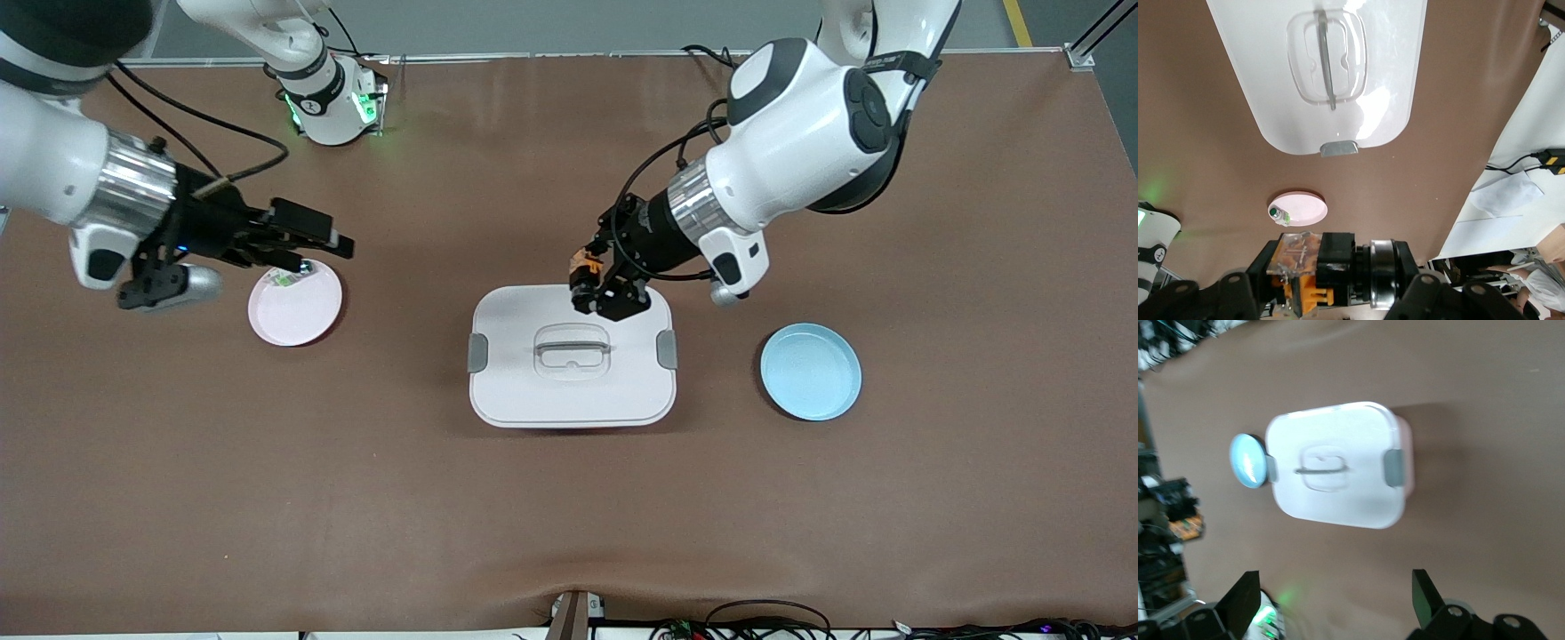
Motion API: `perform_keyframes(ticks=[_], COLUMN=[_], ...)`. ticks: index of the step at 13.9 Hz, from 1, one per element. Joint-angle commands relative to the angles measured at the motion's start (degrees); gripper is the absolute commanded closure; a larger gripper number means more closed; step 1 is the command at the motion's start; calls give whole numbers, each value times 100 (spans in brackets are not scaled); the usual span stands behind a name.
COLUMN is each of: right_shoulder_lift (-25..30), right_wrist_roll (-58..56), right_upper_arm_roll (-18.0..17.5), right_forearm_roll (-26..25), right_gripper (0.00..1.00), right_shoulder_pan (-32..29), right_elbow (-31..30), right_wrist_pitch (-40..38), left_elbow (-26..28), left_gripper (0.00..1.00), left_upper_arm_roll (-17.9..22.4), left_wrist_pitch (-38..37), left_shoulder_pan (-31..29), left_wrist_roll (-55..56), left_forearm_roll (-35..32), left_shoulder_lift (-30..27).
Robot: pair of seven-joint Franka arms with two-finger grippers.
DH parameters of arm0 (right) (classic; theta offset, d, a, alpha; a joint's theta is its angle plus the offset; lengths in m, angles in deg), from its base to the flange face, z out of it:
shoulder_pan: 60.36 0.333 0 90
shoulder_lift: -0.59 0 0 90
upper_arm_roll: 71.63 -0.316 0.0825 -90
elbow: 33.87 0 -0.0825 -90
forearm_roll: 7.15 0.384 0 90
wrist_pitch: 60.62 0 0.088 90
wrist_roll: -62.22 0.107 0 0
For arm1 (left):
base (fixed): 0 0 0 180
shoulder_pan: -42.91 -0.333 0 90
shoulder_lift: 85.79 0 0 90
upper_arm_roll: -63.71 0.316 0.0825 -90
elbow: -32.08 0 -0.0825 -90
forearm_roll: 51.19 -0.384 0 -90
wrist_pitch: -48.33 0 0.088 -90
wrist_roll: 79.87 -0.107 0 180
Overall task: Transfer orange switch to right arm and place
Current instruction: 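Carry the switch over the box while the right gripper reaches toward it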
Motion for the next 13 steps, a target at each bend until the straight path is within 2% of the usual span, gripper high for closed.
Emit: perform_keyframes(ticks=[1, 3, 7, 13], right_shoulder_lift=[544, 607, 502, 388], right_wrist_roll=[133, 133, 133, 133], right_upper_arm_roll=[30, 30, 30, 39], right_forearm_roll=[601, 928, 1412, 1421], right_gripper=[0, 0, 0, 0], right_shoulder_pan=[412, 886, 1503, 1767], right_elbow=[-1157, -1581, -1626, -1626], right_wrist_pitch=[1128, 2034, 2985, 3295], left_elbow=[-245, -246, -237, -237], left_gripper=[76, 76, 76, 76], left_upper_arm_roll=[36, 36, 27, 27], left_wrist_pitch=[206, 215, 215, 215], left_shoulder_pan=[203, 292, 389, 406], left_wrist_roll=[265, 318, 380, 380], left_forearm_roll=[-168, -168, -212, -265], left_shoulder_lift=[100, 109, 126, 126])
